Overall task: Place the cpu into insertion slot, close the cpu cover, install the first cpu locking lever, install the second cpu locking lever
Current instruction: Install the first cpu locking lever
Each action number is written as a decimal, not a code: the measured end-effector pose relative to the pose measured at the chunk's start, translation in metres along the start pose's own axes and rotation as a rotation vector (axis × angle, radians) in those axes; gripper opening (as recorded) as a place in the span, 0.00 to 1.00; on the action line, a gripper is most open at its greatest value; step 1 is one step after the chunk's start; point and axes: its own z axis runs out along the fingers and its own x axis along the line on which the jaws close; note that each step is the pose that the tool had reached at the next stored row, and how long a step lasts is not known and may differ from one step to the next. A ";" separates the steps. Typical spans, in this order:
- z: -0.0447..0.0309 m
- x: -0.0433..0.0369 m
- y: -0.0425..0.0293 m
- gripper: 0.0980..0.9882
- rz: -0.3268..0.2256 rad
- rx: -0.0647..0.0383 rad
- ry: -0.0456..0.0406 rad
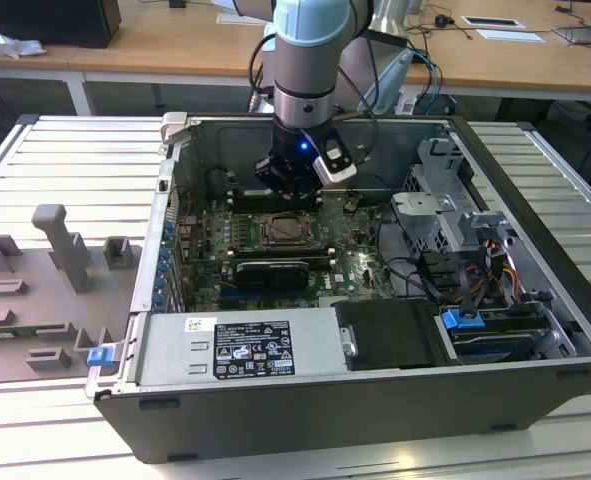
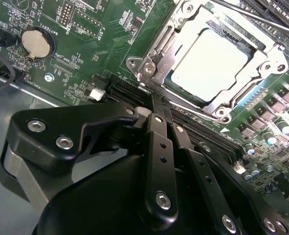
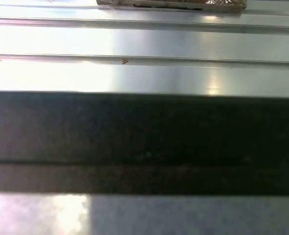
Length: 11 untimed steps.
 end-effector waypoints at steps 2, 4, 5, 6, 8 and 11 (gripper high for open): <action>-0.0010 -0.0003 0.0001 0.01 0.000 0.000 0.0006; -0.0010 -0.0005 0.0001 0.01 0.000 0.000 0.0007; -0.0010 -0.0006 0.0001 0.01 0.000 0.002 0.0010; -0.0008 -0.0007 0.0001 0.01 0.000 0.005 0.0011; 0.0004 -0.0007 0.0000 0.01 0.000 0.015 0.0012; 0.0022 -0.0008 -0.0003 0.01 -0.001 0.036 0.0017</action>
